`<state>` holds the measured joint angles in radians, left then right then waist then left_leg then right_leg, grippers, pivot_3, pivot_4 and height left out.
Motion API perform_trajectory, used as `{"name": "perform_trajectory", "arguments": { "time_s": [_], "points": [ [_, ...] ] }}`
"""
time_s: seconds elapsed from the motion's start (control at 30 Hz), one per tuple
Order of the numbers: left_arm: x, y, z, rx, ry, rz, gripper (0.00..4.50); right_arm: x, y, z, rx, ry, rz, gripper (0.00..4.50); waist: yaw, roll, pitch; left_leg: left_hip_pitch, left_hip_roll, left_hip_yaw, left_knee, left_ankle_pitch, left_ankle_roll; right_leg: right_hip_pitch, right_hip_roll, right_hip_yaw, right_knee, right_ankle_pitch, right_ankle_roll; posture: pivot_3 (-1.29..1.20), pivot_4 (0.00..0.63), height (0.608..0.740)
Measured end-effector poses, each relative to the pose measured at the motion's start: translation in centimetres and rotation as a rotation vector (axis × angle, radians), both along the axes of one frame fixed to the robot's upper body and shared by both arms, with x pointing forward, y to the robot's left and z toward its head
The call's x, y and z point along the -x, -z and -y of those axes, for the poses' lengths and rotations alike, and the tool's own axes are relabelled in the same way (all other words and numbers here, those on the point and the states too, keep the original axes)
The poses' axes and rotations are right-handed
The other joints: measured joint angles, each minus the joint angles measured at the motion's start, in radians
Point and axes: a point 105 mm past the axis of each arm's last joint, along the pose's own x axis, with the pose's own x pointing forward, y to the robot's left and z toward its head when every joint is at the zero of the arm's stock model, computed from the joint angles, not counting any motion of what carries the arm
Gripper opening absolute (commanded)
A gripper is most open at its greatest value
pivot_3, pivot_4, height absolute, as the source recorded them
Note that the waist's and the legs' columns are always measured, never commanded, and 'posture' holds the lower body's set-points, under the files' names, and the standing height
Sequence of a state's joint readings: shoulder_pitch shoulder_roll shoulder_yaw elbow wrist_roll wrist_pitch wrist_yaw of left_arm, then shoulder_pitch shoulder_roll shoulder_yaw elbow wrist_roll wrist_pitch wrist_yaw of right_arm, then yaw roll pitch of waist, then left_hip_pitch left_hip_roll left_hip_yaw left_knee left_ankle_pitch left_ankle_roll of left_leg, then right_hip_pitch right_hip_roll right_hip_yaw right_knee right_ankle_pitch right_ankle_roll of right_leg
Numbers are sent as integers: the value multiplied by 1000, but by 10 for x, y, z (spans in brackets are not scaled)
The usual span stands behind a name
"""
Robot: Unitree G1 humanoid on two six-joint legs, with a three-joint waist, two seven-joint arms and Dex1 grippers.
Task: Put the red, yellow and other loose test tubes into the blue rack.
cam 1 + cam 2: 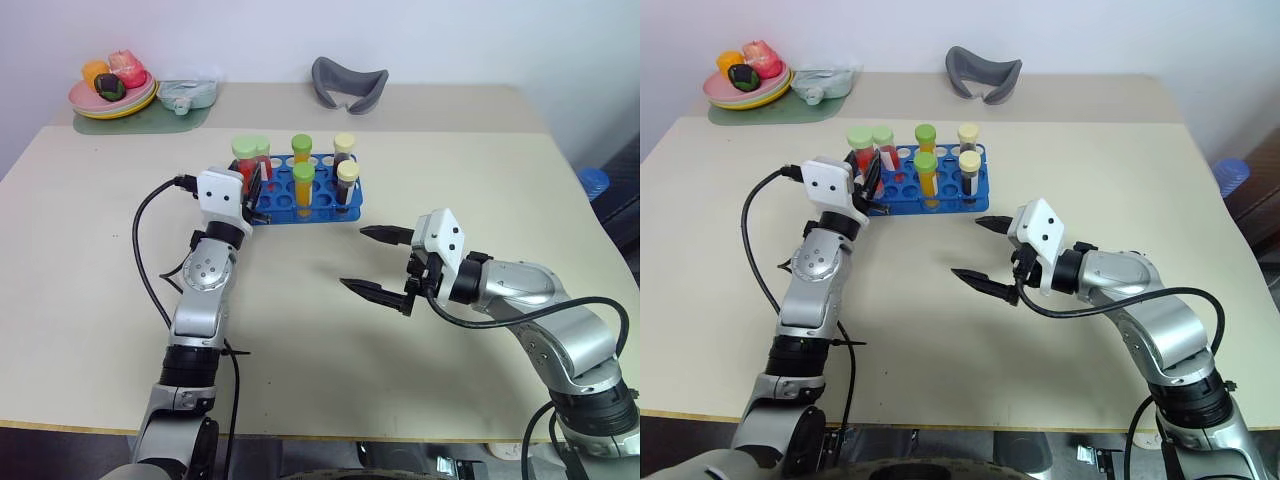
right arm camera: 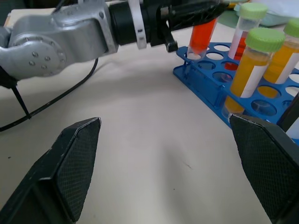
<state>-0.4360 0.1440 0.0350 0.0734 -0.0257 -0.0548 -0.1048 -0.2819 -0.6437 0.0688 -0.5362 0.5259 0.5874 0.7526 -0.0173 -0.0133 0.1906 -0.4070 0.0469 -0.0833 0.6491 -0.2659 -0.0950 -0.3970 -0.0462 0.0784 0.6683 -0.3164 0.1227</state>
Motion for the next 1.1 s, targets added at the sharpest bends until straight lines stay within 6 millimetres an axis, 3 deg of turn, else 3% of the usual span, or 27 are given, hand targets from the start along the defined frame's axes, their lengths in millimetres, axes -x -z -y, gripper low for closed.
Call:
{"name": "perform_trajectory", "arguments": {
  "time_s": [0.37,1.1],
  "points": [
    [-7,2,14,24,34,12,765,-1,2,-2,-26,15,-15,4500,-1,0,0,0,0,0,0,0,0,0,0,0,0,0,0,0,150,740],
    [-5,6,15,41,33,21,765,-4,8,-1,-100,87,-71,4500,-1,1,-1,0,0,0,0,0,0,0,0,0,0,0,0,0,150,740]
  ]
}}
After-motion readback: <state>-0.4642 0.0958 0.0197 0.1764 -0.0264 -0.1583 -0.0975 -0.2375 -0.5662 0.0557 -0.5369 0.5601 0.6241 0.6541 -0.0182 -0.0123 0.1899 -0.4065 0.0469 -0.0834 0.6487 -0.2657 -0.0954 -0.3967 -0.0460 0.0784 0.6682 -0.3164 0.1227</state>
